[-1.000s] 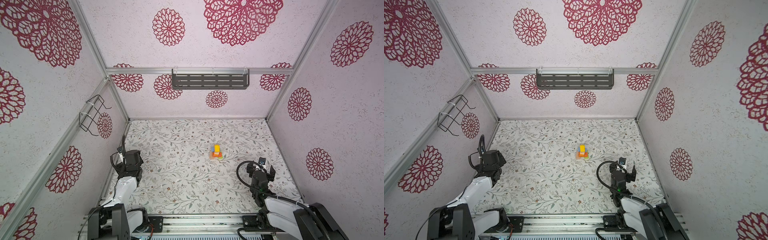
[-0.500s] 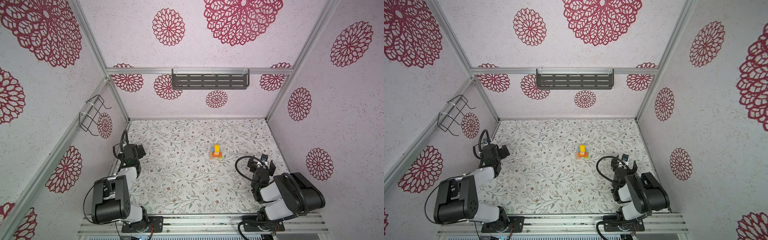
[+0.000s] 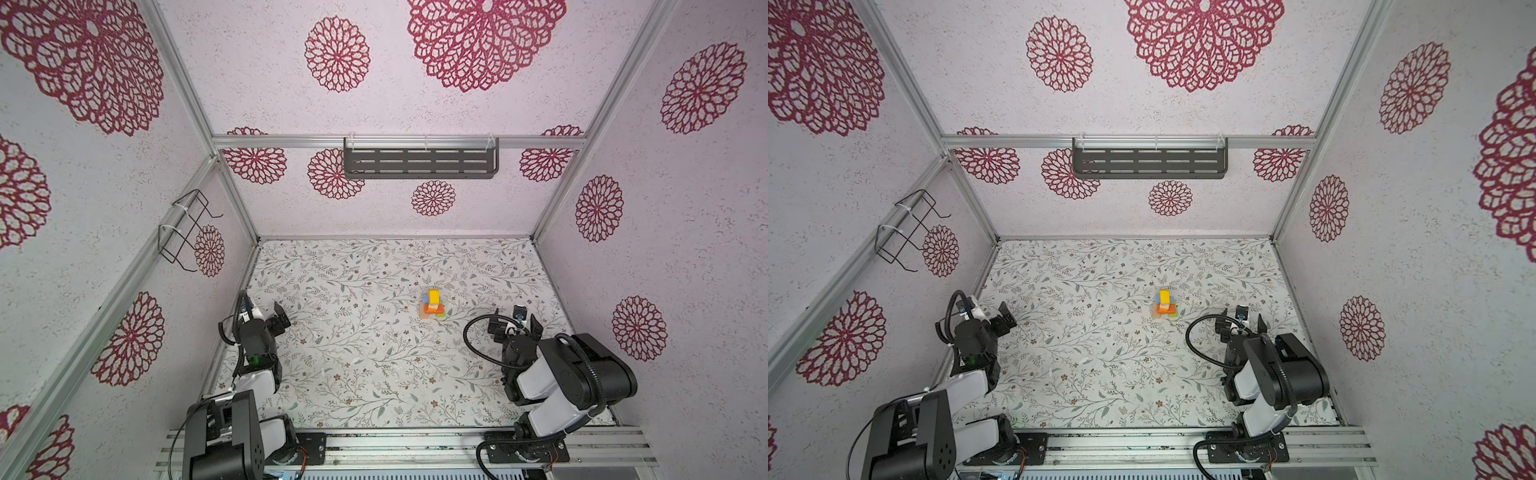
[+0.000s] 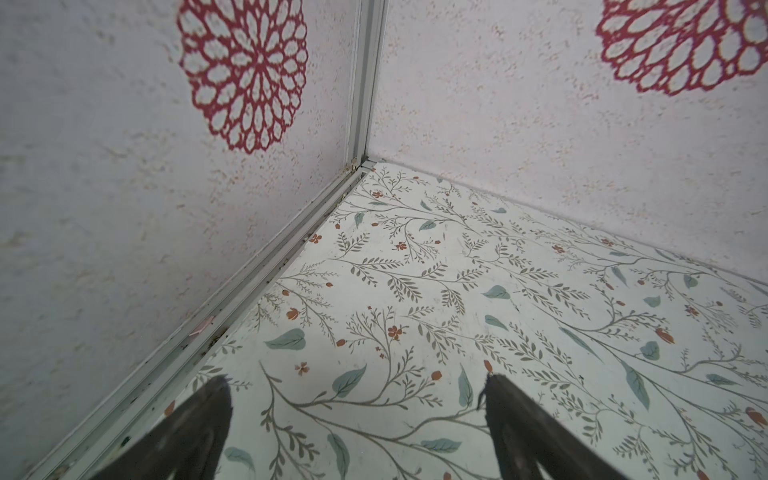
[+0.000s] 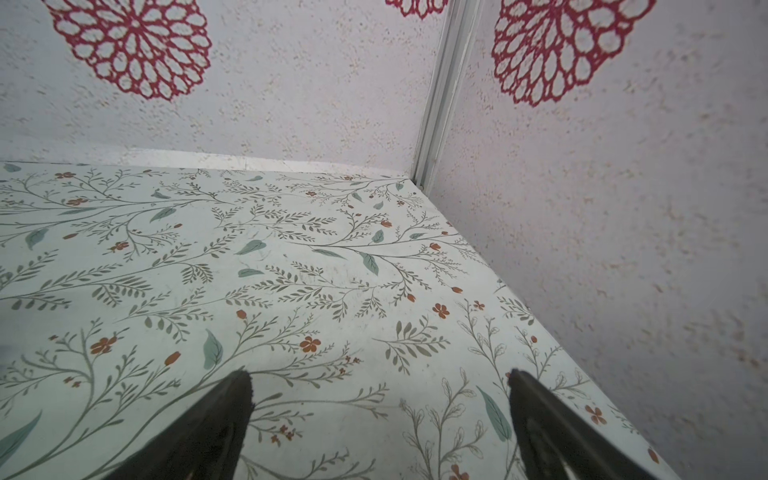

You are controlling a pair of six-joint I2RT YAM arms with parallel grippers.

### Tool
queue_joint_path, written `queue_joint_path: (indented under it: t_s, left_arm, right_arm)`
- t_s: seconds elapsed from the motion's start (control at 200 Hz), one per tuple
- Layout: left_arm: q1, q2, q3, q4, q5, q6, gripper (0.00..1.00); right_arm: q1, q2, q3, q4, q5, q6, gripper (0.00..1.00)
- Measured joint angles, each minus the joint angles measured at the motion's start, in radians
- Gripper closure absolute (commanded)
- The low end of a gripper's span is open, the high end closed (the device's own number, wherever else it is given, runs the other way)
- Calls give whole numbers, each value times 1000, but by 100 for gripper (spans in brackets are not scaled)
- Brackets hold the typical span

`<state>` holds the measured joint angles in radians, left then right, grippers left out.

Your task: Build the wood block tower

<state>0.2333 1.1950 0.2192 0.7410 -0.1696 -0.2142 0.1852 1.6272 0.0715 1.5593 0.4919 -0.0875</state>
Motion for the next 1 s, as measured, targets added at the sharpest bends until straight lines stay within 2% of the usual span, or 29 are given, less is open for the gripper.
queue_joint_path:
  t_s: [0.24, 0.335, 0.41, 0.535, 0.65, 0.806, 0.926, 1.001]
  left_arm:
    - [-37, -34, -20, 47, 40, 58, 3]
    - [-36, 19, 7, 69, 46, 77, 3]
    - [-34, 80, 76, 12, 54, 87, 3]
    - [-2, 158, 213, -79, 151, 99, 3]
    - [16, 161, 233, -100, 226, 107, 3]
    - [9, 158, 106, 49, 289, 68, 3]
    - [-29, 261, 74, 166, 285, 70, 3]
    - [-68, 346, 61, 269, 239, 81, 3]
  right_arm:
    - [0, 0, 0, 8, 0, -2, 1]
    - [0, 0, 0, 9, 0, -3, 1]
    - [0, 0, 0, 10, 0, -3, 1]
    - [0, 0, 0, 13, 0, -3, 1]
    - [0, 0, 0, 14, 0, -3, 1]
    - [0, 0, 0, 14, 0, -3, 1]
    - [0, 0, 0, 14, 0, -3, 1]
    - [0, 0, 0, 14, 0, -3, 1]
